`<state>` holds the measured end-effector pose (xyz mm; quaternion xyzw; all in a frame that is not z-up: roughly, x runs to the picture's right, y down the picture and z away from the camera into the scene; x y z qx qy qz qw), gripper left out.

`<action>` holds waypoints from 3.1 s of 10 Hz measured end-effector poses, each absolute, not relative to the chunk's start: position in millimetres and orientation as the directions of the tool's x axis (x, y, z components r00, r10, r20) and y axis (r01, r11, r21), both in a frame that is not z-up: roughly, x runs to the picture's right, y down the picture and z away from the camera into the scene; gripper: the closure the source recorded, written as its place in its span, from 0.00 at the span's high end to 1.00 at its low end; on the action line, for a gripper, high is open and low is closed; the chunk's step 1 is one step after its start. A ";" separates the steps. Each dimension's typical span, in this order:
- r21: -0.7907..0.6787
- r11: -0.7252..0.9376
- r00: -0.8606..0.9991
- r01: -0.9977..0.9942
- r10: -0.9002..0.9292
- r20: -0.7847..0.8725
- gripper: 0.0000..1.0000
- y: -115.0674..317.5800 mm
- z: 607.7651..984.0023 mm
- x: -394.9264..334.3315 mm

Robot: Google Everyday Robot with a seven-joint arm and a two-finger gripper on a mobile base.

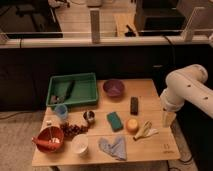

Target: Place sponge in paper cup

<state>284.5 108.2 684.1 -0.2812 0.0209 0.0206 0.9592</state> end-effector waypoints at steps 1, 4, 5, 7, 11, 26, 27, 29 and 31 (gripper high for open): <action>-0.538 0.843 0.999 -0.021 -0.005 -0.047 0.80 109.4 686.7 277.3; -0.535 0.842 0.995 0.066 -0.093 -0.024 0.80 110.9 694.2 236.1; -0.533 0.840 0.992 0.099 -0.127 -0.016 0.80 112.9 696.7 224.2; -0.531 0.834 0.984 0.151 -0.180 -0.002 0.80 116.3 699.5 219.2; -0.519 0.813 0.957 0.266 -0.285 0.043 0.80 121.9 707.6 178.6; -0.465 0.710 0.846 0.529 -0.484 0.223 0.80 128.6 743.4 114.3; -0.462 0.709 0.844 0.532 -0.483 0.232 0.80 129.8 746.5 111.3; -0.453 0.702 0.834 0.550 -0.491 0.252 0.80 130.9 751.3 103.7; -0.444 0.698 0.827 0.562 -0.492 0.273 0.80 132.9 756.7 98.5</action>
